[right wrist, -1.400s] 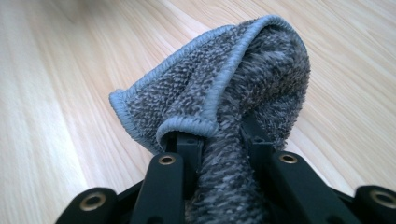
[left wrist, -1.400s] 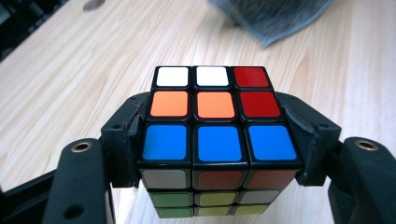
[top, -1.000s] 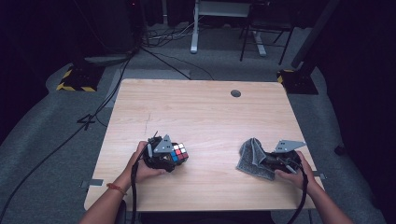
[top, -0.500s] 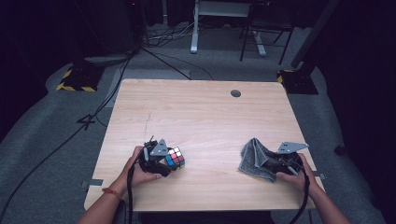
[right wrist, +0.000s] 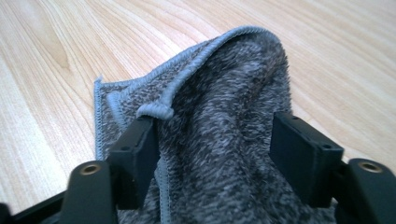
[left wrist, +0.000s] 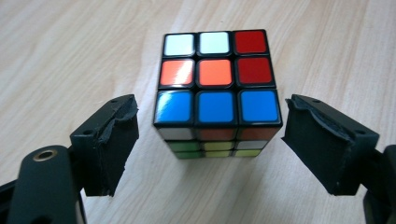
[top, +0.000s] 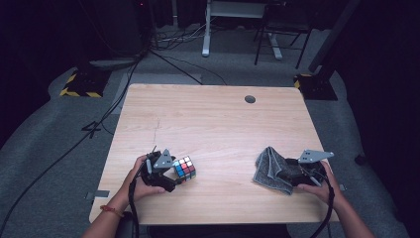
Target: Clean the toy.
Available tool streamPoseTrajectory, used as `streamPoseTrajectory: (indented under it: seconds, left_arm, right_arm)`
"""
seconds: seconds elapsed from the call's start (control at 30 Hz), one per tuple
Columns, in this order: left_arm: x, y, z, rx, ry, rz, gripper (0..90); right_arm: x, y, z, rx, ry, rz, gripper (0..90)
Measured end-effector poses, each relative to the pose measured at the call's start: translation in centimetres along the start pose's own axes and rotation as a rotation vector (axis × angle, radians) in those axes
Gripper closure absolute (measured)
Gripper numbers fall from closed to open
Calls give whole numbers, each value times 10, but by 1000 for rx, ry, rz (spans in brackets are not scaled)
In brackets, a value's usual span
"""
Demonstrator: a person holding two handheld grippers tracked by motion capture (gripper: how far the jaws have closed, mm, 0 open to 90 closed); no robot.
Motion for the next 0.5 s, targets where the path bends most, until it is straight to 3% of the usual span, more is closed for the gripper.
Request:
streamPoseTrajectory:
  seconds: [0.2, 0.43, 0.5]
  left_arm:
    - [9, -7, 0, -6, 68, 12, 178]
    - [11, -20, 6, 37, 43, 34, 170]
    - [9, -25, 6, 36, 53, 58, 168]
  right_arm:
    - [17, -2, -1, 28, -29, -3, 284]
    - [33, -30, -9, -21, -56, -10, 276]
    - [34, -39, -11, -40, -59, -7, 276]
Point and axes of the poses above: each handheld gripper's, and its own axes: x roughly backward along the jaws, y roughly out of its top, z roughly to its left, the point moved 2 cm from there along -x, roughly forward along the jaws, and after that the axes turned 15 degrees about z, right-handed, at the moved point
